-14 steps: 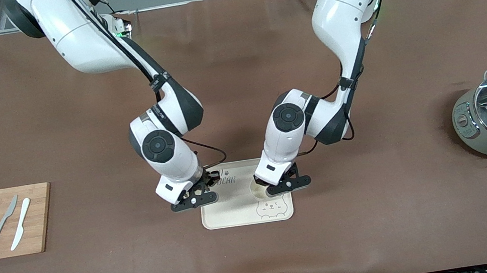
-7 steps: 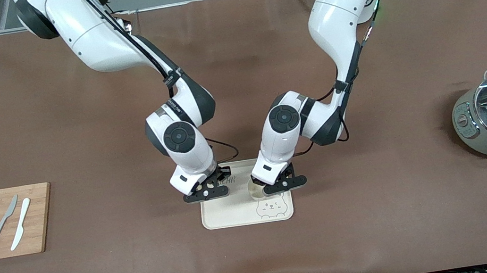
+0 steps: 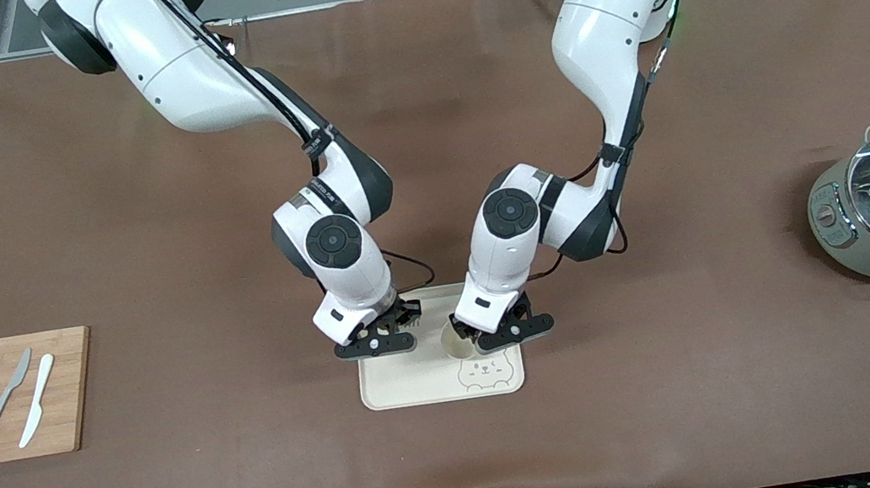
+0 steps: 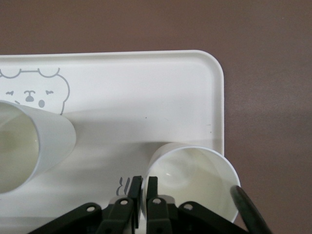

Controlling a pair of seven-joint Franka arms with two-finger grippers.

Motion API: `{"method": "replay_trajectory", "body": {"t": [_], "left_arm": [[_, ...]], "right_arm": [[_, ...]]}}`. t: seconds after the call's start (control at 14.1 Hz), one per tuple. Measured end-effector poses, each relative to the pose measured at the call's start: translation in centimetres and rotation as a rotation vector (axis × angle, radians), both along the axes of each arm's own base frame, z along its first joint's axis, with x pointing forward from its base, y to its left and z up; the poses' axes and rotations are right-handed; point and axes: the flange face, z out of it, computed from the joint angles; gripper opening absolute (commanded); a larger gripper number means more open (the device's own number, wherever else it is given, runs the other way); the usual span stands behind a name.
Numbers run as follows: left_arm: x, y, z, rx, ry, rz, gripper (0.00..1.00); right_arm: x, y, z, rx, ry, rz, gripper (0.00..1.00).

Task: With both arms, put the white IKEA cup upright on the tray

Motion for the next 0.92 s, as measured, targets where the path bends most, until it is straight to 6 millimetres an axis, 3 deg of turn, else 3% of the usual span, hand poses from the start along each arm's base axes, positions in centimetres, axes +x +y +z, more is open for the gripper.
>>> {"method": "replay_trajectory", "body": {"t": [0.28, 0.57, 0.78, 0.92], "left_arm": [[0.1, 0.2, 0.1, 0.015, 0.015, 0.005, 1.00], [0.6, 0.8, 2.5, 0.035, 0.029, 0.017, 1.00], [1.5, 2.8, 5.9, 0.070, 0.051, -0.007, 1.00], [2.3, 5.4, 10.0, 0.103, 0.073, -0.052, 1.00]], "right_arm": [[0.2, -0.2, 0.0, -0.001, -0.003, -0.004, 1.00], [1.3, -0.7, 1.4, 0.011, -0.032, -0.019, 1.00], [3.0, -2.7, 3.0, 0.021, -0.053, -0.055, 1.00], [4.3, -5.1, 3.7, 0.014, -0.049, -0.079, 1.00]]}}
